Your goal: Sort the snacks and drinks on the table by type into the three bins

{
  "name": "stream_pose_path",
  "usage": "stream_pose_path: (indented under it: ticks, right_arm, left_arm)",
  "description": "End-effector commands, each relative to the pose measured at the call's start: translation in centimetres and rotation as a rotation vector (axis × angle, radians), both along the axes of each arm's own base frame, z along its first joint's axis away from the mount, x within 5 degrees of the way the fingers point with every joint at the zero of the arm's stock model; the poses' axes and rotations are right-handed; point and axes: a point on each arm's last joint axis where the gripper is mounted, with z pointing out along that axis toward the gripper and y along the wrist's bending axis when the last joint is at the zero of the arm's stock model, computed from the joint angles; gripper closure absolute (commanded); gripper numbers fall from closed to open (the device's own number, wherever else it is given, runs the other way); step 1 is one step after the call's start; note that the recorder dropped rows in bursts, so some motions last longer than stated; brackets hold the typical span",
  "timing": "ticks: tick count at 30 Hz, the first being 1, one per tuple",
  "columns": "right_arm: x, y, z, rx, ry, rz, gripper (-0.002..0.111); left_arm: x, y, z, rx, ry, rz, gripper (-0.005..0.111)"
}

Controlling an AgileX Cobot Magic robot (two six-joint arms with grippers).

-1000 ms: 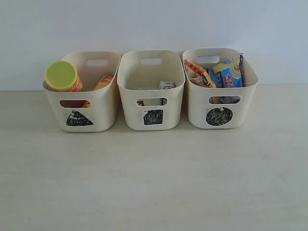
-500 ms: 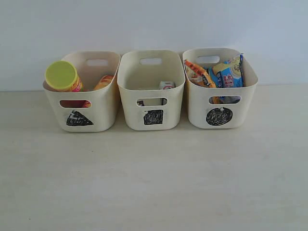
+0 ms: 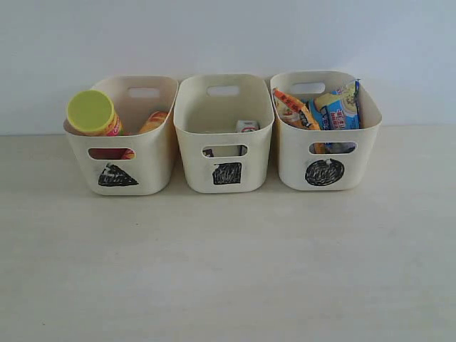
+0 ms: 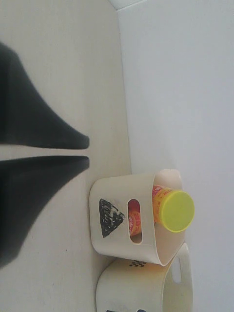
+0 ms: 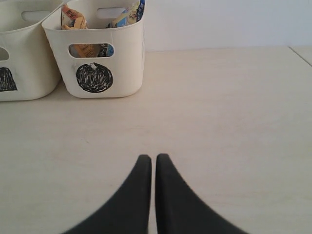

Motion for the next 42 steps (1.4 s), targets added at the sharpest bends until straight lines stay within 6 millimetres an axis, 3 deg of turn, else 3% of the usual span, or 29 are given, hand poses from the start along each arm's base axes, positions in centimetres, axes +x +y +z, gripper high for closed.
stream_pose_path:
  ticks: [1,25,31,42]
  right_arm:
    - [0.0,-0.02,-0.03,0.004,-0.01,-0.004,0.108]
    - [0.0,-0.02,-0.03,0.004,-0.01,-0.004,0.108]
    - [0.0,-0.02,-0.03,0.004,-0.01,-0.004,0.108]
    - [0.0,-0.02,-0.03,0.004,-0.01,-0.004,0.108]
  left_arm:
    - [-0.01,-0.07,-0.11,-0.021,0.001,-0.01,0.103]
    - [-0.01,-0.07,-0.11,-0.021,0.001,-0.01,0.103]
    - [-0.01,0.07,-0.15,0.067,0.006,-0.001,0.103]
    - [-0.08,0.21,-0.73,-0.098,0.067,0.031,0.103]
